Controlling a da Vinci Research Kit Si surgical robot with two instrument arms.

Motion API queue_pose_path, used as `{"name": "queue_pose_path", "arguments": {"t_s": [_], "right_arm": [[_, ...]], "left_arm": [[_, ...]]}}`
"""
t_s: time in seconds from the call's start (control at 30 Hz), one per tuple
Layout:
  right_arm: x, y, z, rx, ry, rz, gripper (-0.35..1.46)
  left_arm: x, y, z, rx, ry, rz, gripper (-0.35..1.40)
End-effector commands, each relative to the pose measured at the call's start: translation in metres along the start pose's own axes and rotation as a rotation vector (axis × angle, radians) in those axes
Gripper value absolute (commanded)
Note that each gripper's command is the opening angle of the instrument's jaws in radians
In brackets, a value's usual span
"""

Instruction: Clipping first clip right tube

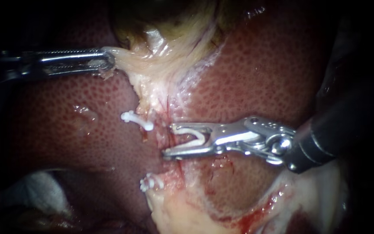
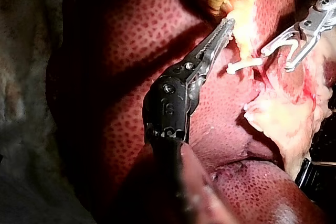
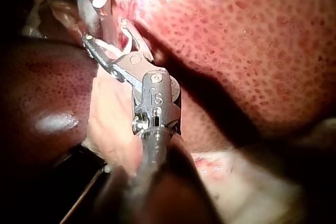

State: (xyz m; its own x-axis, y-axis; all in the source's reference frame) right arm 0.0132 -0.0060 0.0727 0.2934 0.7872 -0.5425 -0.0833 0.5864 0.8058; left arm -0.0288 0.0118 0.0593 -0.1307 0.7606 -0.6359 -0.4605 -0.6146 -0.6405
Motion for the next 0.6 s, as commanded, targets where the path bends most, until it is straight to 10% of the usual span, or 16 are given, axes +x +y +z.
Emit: {"name": "queue_pose_path", "arguments": {"t_s": [0.03, 0.6], "right_arm": [[-0.0001, 0.0001, -0.0002, 0.0, 0.0, -0.001, 0.49], [-0.005, 0.0024, 0.0015, -0.005, -0.104, -0.011, 0.49]], "left_arm": [[0.0, 0.0, 0.0, 0.0, 0.0, 0.0, -0.35], [0.0, 0.0001, -0.0001, 0.0, 0.0, 0.0, -0.35]]}}
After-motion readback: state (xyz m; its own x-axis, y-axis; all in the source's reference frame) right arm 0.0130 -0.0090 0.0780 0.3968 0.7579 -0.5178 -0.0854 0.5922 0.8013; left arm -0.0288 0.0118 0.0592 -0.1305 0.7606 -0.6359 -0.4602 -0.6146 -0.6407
